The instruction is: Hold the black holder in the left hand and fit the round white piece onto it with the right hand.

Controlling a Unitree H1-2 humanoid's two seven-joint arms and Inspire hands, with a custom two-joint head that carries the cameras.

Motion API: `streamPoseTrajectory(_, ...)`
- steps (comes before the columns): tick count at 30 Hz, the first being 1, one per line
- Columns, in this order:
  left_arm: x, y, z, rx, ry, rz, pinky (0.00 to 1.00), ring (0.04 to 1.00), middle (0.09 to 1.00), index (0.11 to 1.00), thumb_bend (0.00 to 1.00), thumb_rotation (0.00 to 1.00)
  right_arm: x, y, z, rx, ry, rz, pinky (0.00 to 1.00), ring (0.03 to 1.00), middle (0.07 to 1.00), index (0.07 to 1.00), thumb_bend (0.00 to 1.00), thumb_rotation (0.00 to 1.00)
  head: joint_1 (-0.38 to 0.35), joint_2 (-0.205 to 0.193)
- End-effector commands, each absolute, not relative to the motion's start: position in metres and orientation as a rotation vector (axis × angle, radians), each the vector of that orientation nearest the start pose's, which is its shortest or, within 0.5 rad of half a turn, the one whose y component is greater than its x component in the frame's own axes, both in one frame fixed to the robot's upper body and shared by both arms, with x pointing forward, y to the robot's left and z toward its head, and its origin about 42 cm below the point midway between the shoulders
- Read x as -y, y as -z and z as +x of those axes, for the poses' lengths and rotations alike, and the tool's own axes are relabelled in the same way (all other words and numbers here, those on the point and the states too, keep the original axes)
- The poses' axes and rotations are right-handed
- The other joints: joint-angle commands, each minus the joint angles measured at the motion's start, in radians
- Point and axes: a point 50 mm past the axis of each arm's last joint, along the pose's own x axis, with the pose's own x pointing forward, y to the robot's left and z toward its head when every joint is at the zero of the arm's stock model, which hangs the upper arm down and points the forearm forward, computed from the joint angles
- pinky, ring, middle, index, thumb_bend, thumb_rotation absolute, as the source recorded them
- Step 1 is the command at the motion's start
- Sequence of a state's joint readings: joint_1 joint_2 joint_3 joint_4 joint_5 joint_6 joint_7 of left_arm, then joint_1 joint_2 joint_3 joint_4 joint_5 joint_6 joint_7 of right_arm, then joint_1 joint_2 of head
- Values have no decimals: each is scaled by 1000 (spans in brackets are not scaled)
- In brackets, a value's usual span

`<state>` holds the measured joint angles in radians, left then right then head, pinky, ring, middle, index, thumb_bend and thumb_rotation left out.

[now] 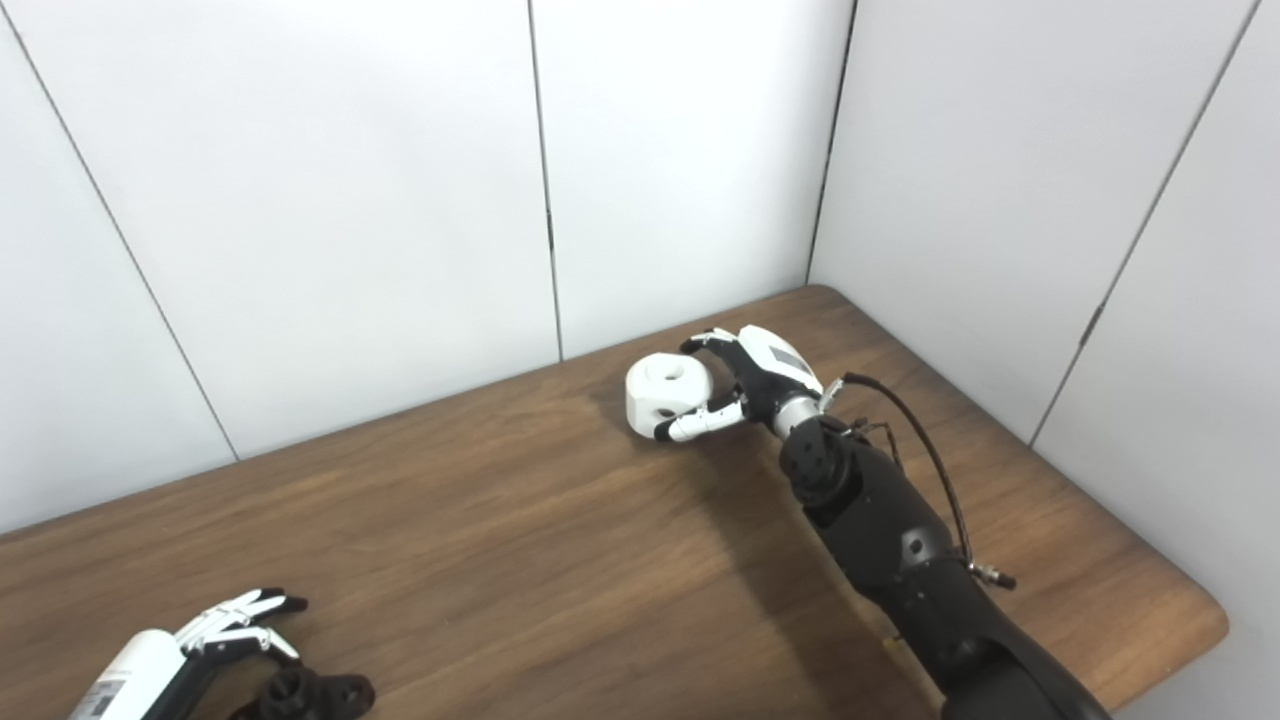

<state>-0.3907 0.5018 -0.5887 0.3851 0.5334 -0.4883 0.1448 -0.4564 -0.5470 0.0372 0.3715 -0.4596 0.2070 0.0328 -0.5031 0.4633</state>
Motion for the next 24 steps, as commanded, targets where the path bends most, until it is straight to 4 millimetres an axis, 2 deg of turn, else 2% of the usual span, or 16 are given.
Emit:
streamPoseTrajectory(1,-258,-66,332,307,792,1139,885,898,844,485,522,49,389,-209,432,-82,144,-960,718,899,939,816,889,394,-1,1)
streamPoseTrajectory(13,-259,-69,332,312,782,1147,861,892,842,484,522,50,381,-203,436,-58,193,-960,725,875,904,747,828,362,17,10)
streamPoseTrajectory(18,-259,-70,331,316,778,1143,858,887,837,484,522,49,379,-200,437,-36,214,-951,701,851,875,653,767,280,18,11)
streamPoseTrajectory(24,-260,-70,329,317,780,1149,859,885,837,484,522,49,378,-196,438,-21,228,-954,674,812,849,614,752,222,24,13)
